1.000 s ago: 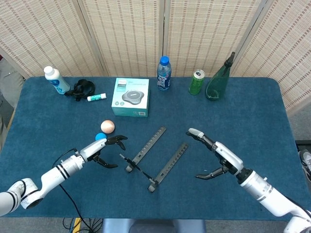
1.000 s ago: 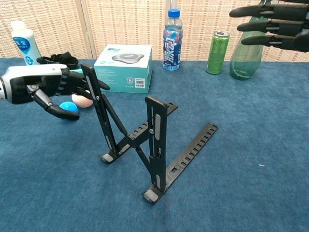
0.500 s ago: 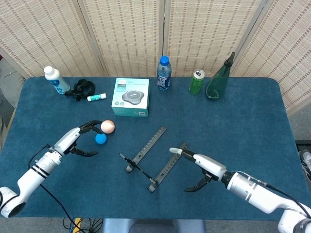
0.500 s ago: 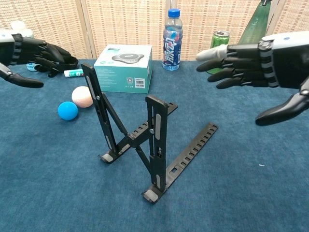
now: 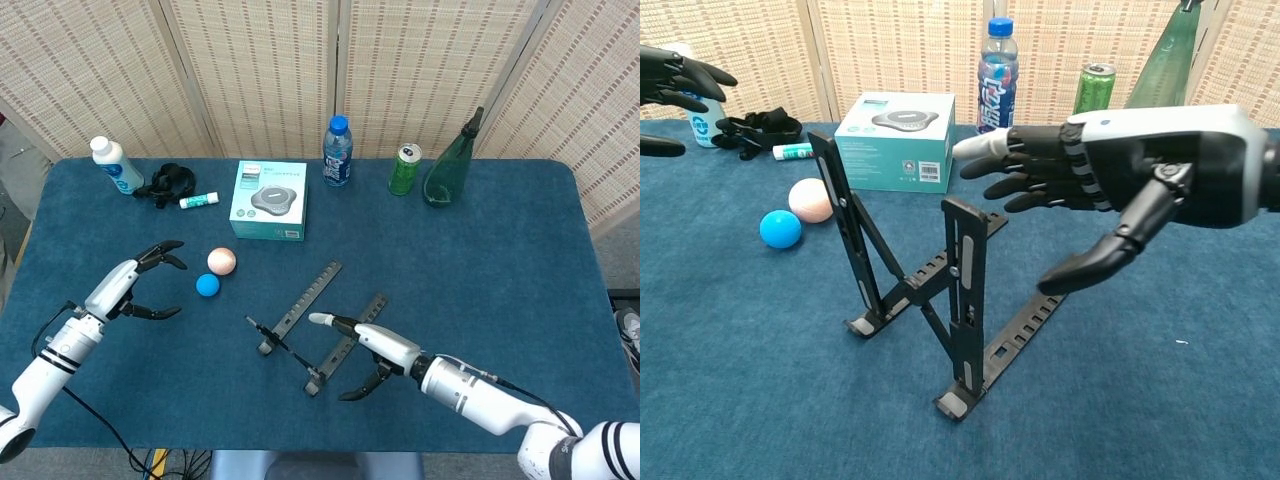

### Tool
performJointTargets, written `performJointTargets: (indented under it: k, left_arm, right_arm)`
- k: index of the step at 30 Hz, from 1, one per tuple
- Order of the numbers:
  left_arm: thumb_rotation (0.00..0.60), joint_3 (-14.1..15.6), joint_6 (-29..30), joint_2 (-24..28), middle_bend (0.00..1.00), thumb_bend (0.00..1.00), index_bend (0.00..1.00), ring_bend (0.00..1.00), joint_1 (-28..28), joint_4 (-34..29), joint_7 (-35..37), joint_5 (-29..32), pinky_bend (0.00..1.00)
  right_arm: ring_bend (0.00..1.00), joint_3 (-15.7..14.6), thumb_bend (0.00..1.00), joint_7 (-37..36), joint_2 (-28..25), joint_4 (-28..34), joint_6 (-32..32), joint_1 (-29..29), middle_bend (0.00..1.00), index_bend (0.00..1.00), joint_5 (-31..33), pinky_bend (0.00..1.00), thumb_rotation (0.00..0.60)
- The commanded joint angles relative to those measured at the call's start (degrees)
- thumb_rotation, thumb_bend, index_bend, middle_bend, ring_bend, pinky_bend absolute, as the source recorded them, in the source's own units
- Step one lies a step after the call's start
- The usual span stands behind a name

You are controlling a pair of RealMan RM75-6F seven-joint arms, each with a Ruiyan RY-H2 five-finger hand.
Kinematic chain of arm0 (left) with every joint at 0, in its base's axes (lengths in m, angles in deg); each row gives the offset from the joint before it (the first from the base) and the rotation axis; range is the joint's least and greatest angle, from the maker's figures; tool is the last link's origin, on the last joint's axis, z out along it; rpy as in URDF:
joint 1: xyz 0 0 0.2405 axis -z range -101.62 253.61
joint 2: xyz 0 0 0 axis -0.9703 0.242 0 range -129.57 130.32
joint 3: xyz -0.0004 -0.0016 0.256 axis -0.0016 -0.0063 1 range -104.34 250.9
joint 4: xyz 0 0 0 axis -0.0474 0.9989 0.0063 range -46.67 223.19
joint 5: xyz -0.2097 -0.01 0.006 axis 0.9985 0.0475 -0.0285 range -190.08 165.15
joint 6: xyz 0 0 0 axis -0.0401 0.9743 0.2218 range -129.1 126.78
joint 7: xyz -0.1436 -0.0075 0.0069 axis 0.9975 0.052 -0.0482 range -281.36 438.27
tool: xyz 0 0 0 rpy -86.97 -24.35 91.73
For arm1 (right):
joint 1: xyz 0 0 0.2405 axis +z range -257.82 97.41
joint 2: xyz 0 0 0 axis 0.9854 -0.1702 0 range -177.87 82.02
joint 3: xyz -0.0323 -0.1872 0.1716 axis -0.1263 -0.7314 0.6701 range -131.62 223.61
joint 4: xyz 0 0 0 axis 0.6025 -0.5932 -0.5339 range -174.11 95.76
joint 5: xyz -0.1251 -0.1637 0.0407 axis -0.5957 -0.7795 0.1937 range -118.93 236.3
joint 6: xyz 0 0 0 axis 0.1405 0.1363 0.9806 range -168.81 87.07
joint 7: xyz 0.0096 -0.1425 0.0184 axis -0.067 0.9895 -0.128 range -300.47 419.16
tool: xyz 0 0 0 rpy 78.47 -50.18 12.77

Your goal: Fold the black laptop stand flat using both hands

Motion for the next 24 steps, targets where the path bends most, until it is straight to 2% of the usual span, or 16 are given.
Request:
performJointTargets:
  k: [1, 7, 9, 14, 19, 24]
  left_arm:
    - [0.6, -0.1, 0.1, 0.3, 0.1, 0.15, 0.3, 0.1, -0.4, -0.2, -0.2, -0.2, 0.07]
    - [0.6, -0.6, 0.2, 0.8, 0.1, 0.15, 0.3, 0.1, -1.1, -0.4, -0.2, -0.8, 0.07]
    - [0.6, -0.7, 0.2, 0.9, 0.1, 0.15, 0.3, 0.1, -1.3, -0.4, -0.3, -1.0, 0.07]
    - [0.6, -0.8, 0.1, 1.4, 0.1, 0.15, 0.3, 0.1, -1.7, -0.1, -0.7, -1.5, 0.07]
    - [0.6, -1.1, -0.4, 1.9, 0.1, 0.15, 0.3, 0.1, -1.8, 0.3, -2.2, -1.8, 0.07]
    - [0.6, -1.5, -1.1, 2.2, 0.1, 0.15, 0.3, 0.1, -1.8, 0.5, -5.7, -1.5, 0.07]
  right_arm:
    - [0.0, 1.6, 0.01, 5.7, 4.7, -0.8, 1.6, -0.5, 0.02, 0.0, 4.2, 0.0, 0.6]
    - [0.0, 3.1, 0.17, 13.5, 10.8, -2.2, 4.3, -1.5, 0.02, 0.0, 9.6, 0.0, 0.6]
    - [0.0, 3.4, 0.28, 15.1, 12.0, -2.5, 5.0, -1.8, 0.02, 0.0, 10.6, 0.0, 0.6]
    - [0.0, 4.3, 0.42, 17.7, 12.3, -2.5, 7.3, -3.3, 0.02, 0.0, 12.8, 0.0, 0.6]
    - [0.0, 4.4, 0.42, 19.1, 9.2, -0.6, 9.7, -5.6, 0.02, 0.0, 13.2, 0.0, 0.6]
    - [0.0, 4.4, 0.42, 18.7, 4.0, 2.2, 15.3, -9.9, 0.01, 0.0, 11.2, 0.0, 0.6]
